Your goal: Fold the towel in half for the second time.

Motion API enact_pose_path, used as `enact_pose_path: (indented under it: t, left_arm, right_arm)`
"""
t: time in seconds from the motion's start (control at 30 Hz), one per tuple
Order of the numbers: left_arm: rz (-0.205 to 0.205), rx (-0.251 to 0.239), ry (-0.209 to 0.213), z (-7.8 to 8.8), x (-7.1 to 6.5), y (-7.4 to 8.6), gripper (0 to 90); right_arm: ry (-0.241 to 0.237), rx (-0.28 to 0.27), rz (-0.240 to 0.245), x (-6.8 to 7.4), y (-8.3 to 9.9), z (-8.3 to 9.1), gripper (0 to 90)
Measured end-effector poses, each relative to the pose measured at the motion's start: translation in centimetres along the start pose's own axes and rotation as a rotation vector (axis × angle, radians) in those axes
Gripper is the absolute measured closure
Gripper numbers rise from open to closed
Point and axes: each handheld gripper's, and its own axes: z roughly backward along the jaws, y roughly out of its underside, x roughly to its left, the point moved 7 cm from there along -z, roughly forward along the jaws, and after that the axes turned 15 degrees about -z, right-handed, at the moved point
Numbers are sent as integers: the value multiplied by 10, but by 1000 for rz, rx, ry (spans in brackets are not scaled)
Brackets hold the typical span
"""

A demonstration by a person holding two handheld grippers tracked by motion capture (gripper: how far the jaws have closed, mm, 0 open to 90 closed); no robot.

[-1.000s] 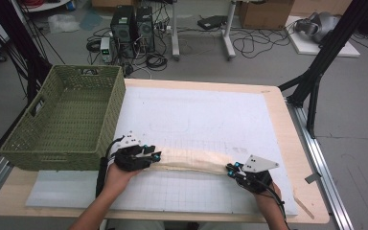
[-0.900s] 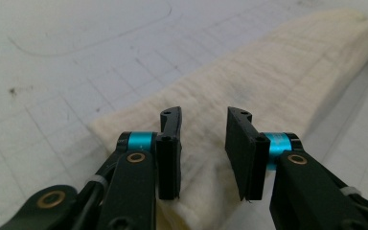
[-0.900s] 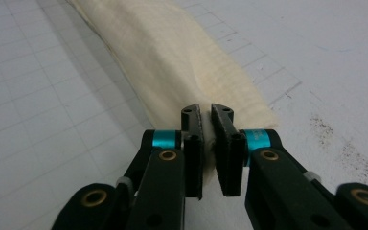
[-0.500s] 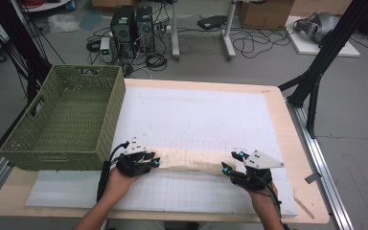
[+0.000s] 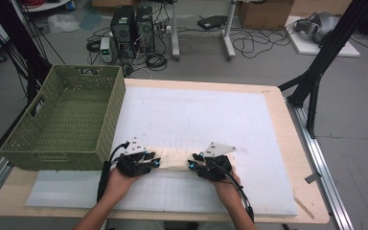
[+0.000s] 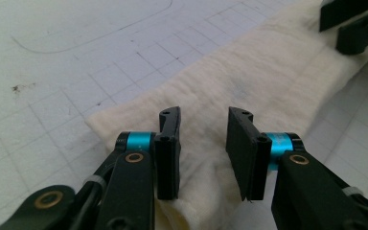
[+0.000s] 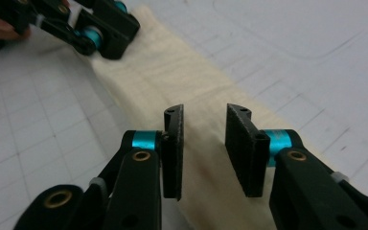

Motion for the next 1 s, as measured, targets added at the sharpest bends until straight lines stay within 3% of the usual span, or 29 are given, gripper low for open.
enact_pose_path:
  t: [0.17, 0.7, 0.87, 1.0]
  left_arm:
    - [7, 5, 0, 0, 1, 1, 658]
    - [9, 14, -9, 0, 1, 1, 646]
    - [10, 16, -11, 0, 1, 2, 637]
    - [7, 16, -6, 1, 2, 2, 621]
  right_arm:
    - [27, 56, 8, -6, 11, -2, 731]
    - [135, 20, -78, -55, 34, 57, 707]
    - [156, 25, -100, -68, 45, 68, 708]
    - [155, 2, -93, -69, 49, 67, 702]
